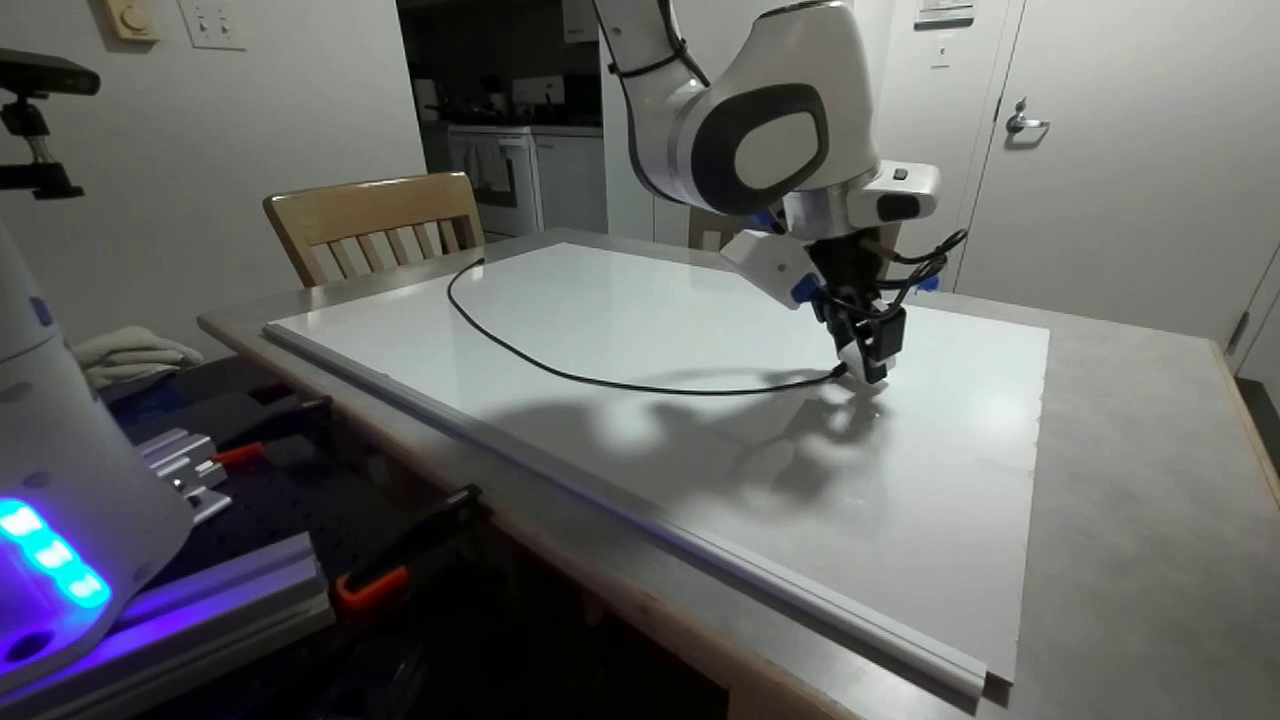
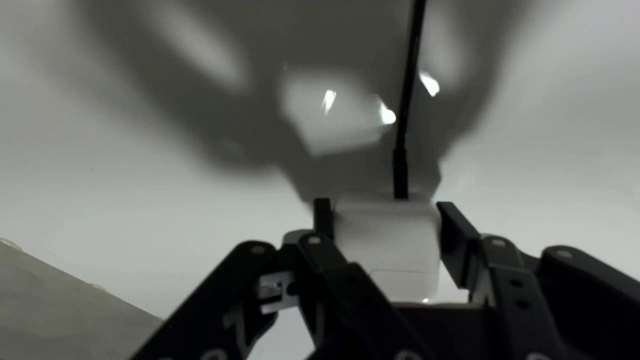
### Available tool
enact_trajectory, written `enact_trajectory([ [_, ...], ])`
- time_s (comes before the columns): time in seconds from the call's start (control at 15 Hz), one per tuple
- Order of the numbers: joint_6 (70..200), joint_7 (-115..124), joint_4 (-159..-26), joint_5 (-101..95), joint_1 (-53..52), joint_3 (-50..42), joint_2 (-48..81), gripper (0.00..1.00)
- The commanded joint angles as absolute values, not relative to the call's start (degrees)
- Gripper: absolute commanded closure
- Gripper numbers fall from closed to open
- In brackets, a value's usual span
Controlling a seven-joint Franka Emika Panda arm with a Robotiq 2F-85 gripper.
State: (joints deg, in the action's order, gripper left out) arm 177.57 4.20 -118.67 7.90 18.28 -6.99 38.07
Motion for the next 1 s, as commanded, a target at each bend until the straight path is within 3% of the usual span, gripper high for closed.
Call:
enact_trajectory([
  [0.0, 177.5, 4.3, -118.7, 8.1, 18.1, -7.1, 38.0, 0.47],
  [0.07, 176.2, 4.4, -118.2, 7.4, 16.3, -8.6, 38.3, 0.72],
  [0.27, 171.6, 5.5, -116.0, 6.2, 13.2, -11.3, 39.5, 0.72],
  [0.93, 159.0, 13.2, -111.0, 14.6, 17.2, -9.8, 40.0, 0.72],
])
